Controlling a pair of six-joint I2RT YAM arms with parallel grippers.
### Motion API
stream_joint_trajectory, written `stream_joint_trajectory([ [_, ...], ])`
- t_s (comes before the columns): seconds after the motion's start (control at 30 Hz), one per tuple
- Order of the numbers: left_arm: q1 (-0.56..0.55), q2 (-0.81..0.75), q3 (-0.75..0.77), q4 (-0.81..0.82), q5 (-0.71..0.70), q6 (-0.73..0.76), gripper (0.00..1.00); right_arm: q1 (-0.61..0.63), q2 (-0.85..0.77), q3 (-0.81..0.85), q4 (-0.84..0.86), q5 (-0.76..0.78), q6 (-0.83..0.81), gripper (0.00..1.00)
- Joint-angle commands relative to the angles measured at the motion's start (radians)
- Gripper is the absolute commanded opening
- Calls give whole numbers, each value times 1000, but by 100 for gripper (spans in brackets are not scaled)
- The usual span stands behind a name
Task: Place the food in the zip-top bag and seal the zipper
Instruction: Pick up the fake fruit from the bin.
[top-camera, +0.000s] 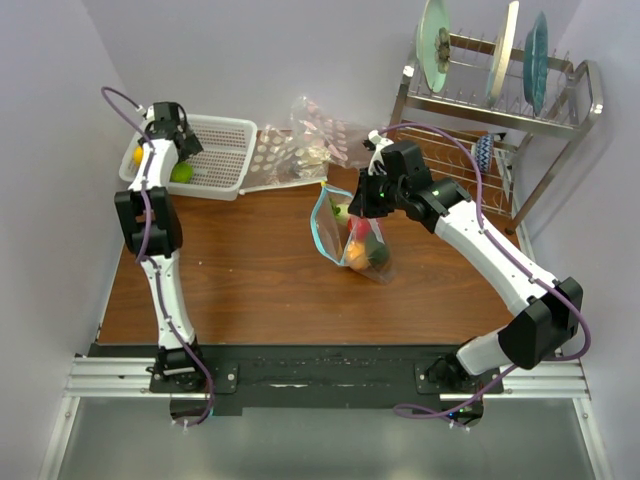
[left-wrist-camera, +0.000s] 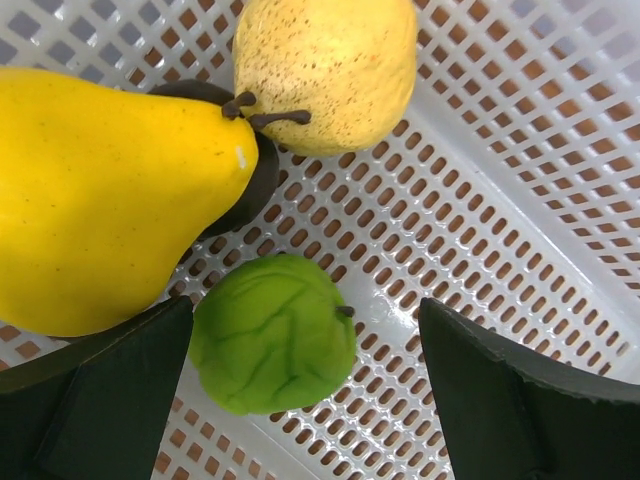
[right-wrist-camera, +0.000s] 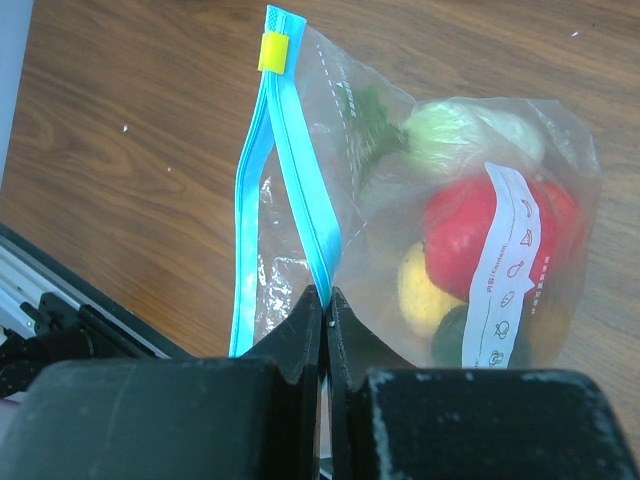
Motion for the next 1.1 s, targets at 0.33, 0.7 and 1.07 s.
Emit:
stream_joint_trajectory([
  [0.33,38,76,152,-132,129,5,87,0,-10,35,21,-7,-12,0],
  [0.7,38,-22,77,-74,185,0,59,-2,-31,29,17,11,-10,0],
  [1.07,37,-160,65,-88,447,-26,55,-2,-24,34,18,8,-9,0],
])
